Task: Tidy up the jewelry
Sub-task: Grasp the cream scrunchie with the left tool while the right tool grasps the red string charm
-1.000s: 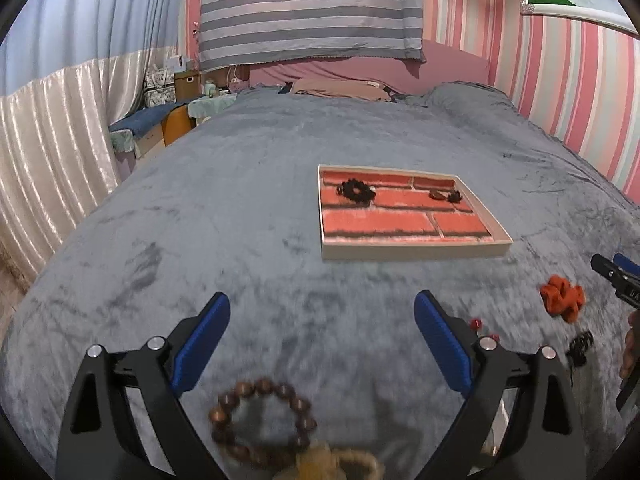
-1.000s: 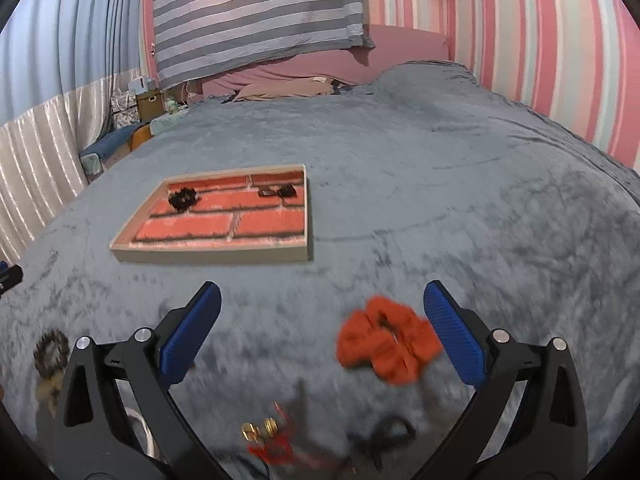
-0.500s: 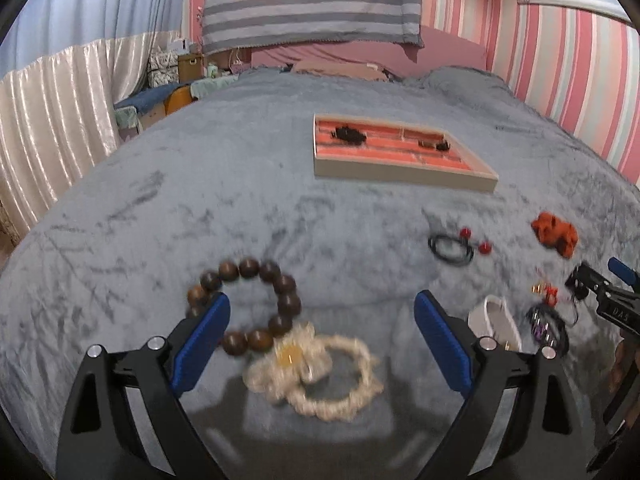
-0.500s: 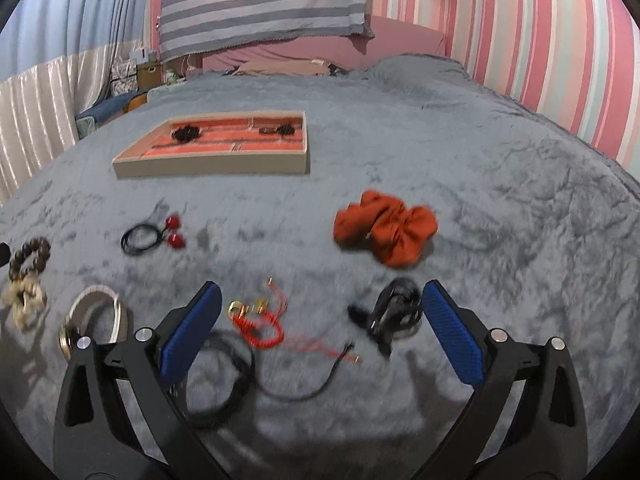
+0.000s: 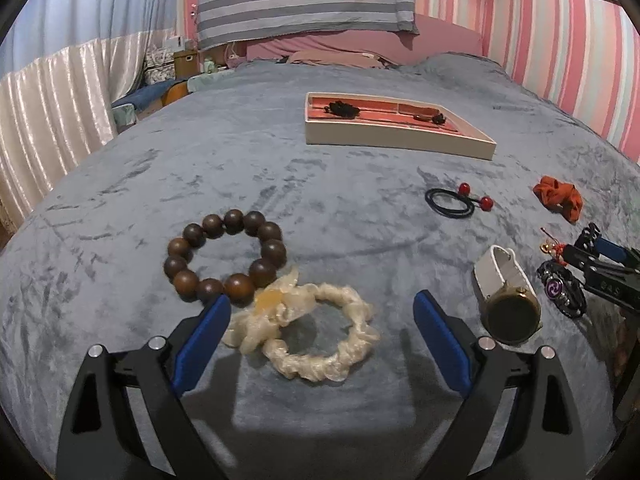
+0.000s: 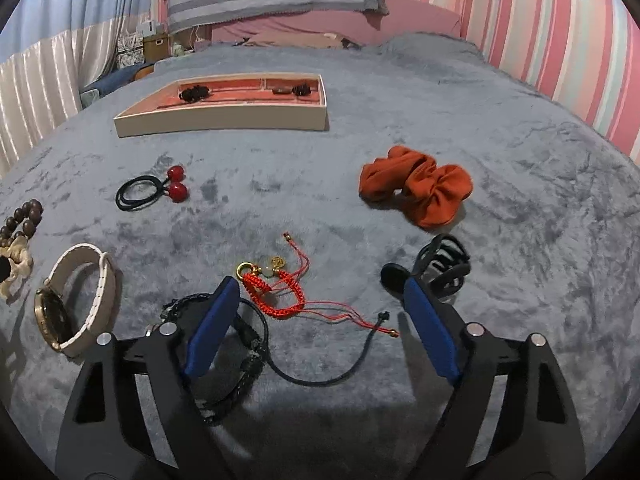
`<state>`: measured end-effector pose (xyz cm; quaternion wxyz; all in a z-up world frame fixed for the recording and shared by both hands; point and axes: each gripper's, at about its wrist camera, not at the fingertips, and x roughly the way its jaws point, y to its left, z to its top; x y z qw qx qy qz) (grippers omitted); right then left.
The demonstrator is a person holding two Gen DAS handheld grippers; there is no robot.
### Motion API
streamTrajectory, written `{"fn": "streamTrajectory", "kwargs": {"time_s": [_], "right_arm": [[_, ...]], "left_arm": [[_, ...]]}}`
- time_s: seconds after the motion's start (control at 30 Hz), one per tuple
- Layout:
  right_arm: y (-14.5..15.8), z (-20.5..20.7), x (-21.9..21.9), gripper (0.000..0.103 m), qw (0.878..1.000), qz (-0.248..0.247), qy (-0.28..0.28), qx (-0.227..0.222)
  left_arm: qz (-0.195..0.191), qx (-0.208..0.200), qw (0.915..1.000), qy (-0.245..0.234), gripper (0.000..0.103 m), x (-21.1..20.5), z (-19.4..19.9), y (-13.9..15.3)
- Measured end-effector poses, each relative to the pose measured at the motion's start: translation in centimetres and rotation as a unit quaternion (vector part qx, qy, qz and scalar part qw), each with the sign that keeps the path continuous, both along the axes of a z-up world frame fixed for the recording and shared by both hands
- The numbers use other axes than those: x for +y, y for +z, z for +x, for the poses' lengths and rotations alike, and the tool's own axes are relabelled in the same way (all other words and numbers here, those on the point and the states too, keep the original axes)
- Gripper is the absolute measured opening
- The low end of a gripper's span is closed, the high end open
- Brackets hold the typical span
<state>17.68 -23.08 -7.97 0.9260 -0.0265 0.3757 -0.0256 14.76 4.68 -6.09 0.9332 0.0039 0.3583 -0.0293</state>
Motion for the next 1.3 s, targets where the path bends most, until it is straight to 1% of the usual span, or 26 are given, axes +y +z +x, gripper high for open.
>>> {"fn": "streamTrajectory", "kwargs": {"time_s": [0.1,0.13,0.17,0.2,0.3,0.33,0.4,0.43,0.47,0.5,0.6,0.63,0.67,0.7,0.8,0.97,1.03,1.13,1.17,1.3], "right_arm": [[-0.4,0.7,-0.3,0.079,1.000,0.017,-0.001,0.010],[-0.5,0.9,-0.4,0.078,1.000,0.020,-0.002,0.013],[-0.7,1.3,-0.4,0.075,1.000,0.023,-0.002,0.020],[-1.0,1.6,-0.4,0.072,0.999,0.026,-0.001,0.028],[-1.5,2.1,-0.5,0.065,0.999,0.035,0.002,0.041],[-1.5,2.1,-0.5,0.064,0.998,0.038,0.003,0.041],[-1.6,2.2,-0.6,0.058,0.998,0.042,0.005,0.042],[-1.5,2.3,-0.6,0.056,0.998,0.043,0.006,0.042],[-1.5,2.4,-0.6,0.051,0.998,0.046,0.008,0.042],[-1.5,2.4,-0.6,0.044,0.998,0.048,0.010,0.042],[-1.6,2.5,-0.2,0.034,0.998,0.045,0.021,0.042],[-1.6,2.5,-0.1,0.032,0.998,0.044,0.023,0.042],[-1.6,2.5,0.1,0.028,0.998,0.043,0.028,0.041],[-1.6,2.5,0.1,0.025,0.998,0.042,0.031,0.041],[-1.7,2.6,0.1,0.020,0.997,0.047,0.037,0.045],[-1.7,2.6,0.2,0.014,0.997,0.053,0.046,0.045],[-1.7,2.5,0.2,0.013,0.996,0.055,0.048,0.044],[-1.8,2.5,0.1,0.013,0.996,0.061,0.049,0.042],[-1.7,2.5,0.1,0.011,0.996,0.064,0.049,0.041],[-1.6,2.2,-0.1,0.010,0.996,0.067,0.049,0.035]], "left_arm": [[0.003,0.007,0.9999,-0.007,0.090,-0.3,0.4,-0.6],[0.001,0.011,0.9999,-0.009,0.088,-0.3,0.6,-0.7],[0.000,0.016,0.9998,-0.011,0.084,-0.4,0.8,-0.9],[0.000,0.022,0.9997,-0.010,0.083,-0.4,1.1,-1.2],[0.001,0.024,0.9997,-0.008,0.080,-0.5,1.4,-1.5],[0.001,0.024,0.9997,-0.008,0.078,-0.5,1.4,-1.5],[0.001,0.023,0.9997,-0.008,0.072,-0.5,1.5,-1.6],[0.001,0.023,0.9997,-0.009,0.068,-0.6,1.7,-1.7],[0.001,0.023,0.9997,-0.010,0.063,-0.7,1.7,-1.7],[0.000,0.024,0.9997,-0.011,0.061,-0.7,1.9,-1.7],[-0.003,0.024,0.9996,-0.013,0.055,-0.7,2.0,-1.7],[-0.003,0.024,0.9996,-0.012,0.051,-0.7,2.0,-1.7],[-0.003,0.025,0.9996,-0.014,0.048,-0.8,2.0,-1.7],[-0.004,0.025,0.9996,-0.015,0.048,-0.7,2.1,-1.7],[-0.009,0.027,0.9994,-0.018,0.042,-0.8,2.3,-1.6],[-0.009,0.027,0.9994,-0.020,0.034,-1.0,2.5,-1.7],[-0.009,0.026,0.9994,-0.021,0.030,-1.1,2.5,-1.7],[-0.010,0.025,0.9994,-0.022,0.027,-1.1,2.6,-1.7],[-0.010,0.025,0.9994,-0.022,0.025,-1.1,2.6,-1.7],[-0.013,0.024,0.9994,-0.023,0.023,-1.1,2.7,-1.7]]}}
